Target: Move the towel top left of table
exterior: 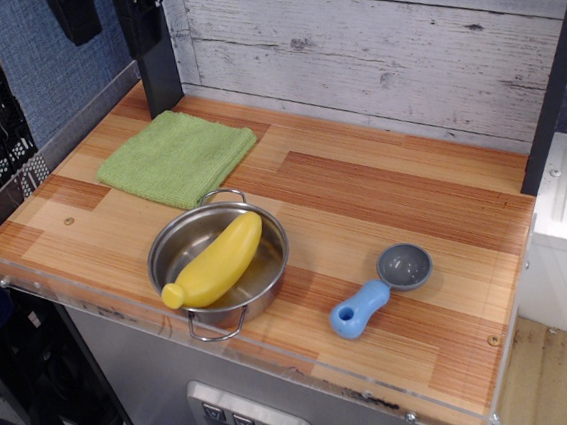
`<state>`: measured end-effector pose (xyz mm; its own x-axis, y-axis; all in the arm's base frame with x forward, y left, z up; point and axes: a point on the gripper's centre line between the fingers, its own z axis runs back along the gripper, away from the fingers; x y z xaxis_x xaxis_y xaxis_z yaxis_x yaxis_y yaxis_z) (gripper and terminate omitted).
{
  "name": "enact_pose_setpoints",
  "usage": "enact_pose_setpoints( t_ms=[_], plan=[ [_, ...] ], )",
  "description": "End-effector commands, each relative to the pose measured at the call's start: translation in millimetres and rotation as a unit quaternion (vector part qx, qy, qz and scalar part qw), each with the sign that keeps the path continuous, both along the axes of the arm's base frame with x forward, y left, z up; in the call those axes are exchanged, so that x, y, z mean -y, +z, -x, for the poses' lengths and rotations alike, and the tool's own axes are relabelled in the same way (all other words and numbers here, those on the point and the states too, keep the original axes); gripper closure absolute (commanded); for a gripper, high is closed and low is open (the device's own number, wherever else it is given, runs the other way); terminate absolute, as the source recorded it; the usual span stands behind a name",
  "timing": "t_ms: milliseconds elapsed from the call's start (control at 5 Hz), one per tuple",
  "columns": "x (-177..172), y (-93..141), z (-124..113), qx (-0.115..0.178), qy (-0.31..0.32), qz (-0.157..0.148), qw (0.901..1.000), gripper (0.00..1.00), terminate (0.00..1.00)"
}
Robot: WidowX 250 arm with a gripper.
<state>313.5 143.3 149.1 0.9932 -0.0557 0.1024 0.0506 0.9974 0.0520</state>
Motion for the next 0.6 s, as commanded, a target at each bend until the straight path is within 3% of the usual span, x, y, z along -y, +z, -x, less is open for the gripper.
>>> enact_pose_setpoints(
  t_ms=[0,200,400],
  plan=[
    [1.9,26.0,-0.9,0.033,0.001,-0.015,0.9993,0.00,0.00],
    [1.9,26.0,-0.9,0.033,0.001,-0.015,0.9993,0.00,0.00],
    [1.9,26.0,-0.9,0.033,0.001,-0.015,0.9993,0.00,1.00]
  ],
)
